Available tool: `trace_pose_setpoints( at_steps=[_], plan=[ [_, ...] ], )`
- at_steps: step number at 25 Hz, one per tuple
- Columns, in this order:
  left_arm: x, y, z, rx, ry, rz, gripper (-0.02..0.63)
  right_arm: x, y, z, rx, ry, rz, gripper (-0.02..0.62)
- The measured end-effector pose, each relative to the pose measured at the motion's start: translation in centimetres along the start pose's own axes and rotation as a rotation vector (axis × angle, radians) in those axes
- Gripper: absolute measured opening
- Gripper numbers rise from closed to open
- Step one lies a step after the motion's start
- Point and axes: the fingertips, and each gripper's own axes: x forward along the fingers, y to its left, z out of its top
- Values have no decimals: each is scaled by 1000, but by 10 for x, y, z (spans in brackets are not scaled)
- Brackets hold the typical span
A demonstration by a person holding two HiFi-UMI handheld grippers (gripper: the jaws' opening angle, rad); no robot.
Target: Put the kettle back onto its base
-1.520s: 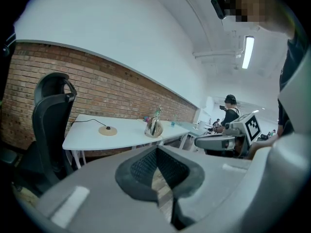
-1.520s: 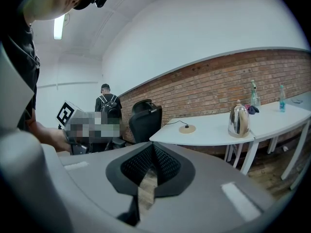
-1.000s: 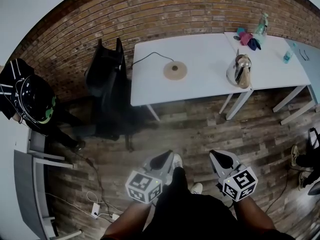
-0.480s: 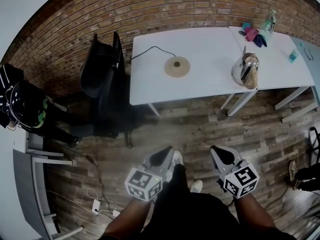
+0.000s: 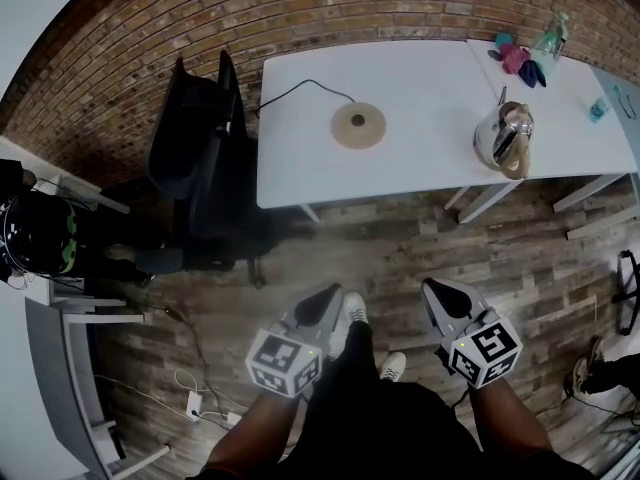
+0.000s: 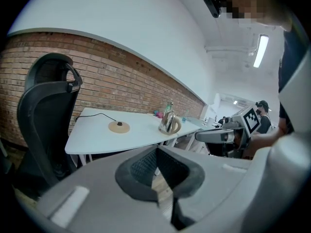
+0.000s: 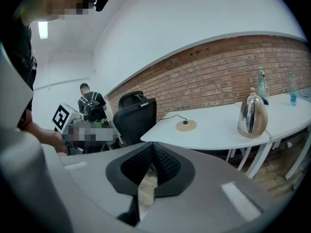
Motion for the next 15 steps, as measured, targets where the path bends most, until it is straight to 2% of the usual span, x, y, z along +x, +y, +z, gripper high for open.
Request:
trace_pose_setpoints(
  at_steps=[7, 15],
  plan=[
    [17, 22, 8, -14, 3, -7, 0, 24, -16, 8, 5, 12, -12, 28],
    [27, 46, 37, 17, -14, -17, 0, 48, -22, 36, -17, -4, -25, 28]
  ],
)
